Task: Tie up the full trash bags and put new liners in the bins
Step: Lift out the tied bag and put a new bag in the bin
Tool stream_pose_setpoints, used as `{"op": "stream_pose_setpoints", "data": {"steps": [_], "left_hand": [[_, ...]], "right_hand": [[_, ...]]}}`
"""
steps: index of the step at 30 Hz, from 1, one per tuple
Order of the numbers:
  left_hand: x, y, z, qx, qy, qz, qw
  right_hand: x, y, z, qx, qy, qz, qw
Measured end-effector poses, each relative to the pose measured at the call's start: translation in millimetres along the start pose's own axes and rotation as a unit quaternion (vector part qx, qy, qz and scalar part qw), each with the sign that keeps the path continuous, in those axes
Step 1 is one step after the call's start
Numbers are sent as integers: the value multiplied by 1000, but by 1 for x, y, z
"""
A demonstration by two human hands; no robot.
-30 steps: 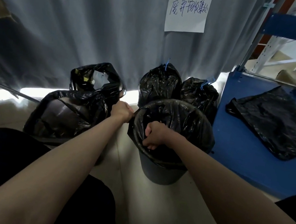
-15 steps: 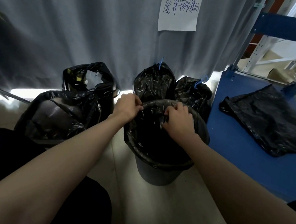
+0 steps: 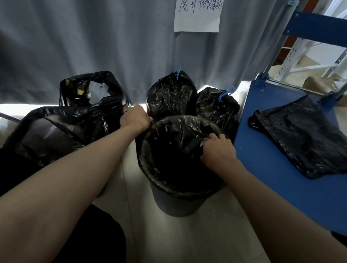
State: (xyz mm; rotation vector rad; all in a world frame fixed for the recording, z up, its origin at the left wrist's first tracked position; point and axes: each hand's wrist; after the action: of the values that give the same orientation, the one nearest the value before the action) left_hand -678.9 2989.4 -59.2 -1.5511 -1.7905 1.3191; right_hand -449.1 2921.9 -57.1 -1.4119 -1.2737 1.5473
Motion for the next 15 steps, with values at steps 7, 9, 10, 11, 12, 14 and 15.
{"op": "stream_pose_setpoints", "data": {"steps": [7, 9, 10, 11, 12, 14, 15], "left_hand": [[-38, 26, -37, 109, 419, -35, 901], [-49, 45, -45, 246, 428, 47, 868], [-54, 55, -46, 316, 410, 78, 852], [-57, 66, -43, 370, 385, 105, 839], [-59, 74, -40, 409, 355, 135, 830], [-58, 87, -32, 458, 293, 189, 818], [-57, 91, -29, 475, 266, 207, 813]], "right_hand": [[-1, -3, 6, 12, -94, -23, 995], [-3, 5, 6, -31, -89, 32, 995], [-3, 10, 5, -58, -72, 70, 993], [-4, 16, 4, -85, -52, 115, 988], [-4, 22, 2, -109, -34, 162, 980], [-5, 28, 1, -138, -13, 230, 963], [-6, 30, 2, -138, -10, 241, 961]]}}
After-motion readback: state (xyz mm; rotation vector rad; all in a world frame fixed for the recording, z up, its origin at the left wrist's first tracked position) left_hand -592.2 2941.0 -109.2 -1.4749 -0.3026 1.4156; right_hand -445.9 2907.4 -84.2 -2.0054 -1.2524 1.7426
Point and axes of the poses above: each hand's wrist, its own x-axis towards the middle knuckle, its own y-axis out of the palm, z = x × y, and after that the axes turned 8 degrees about z, right-handed
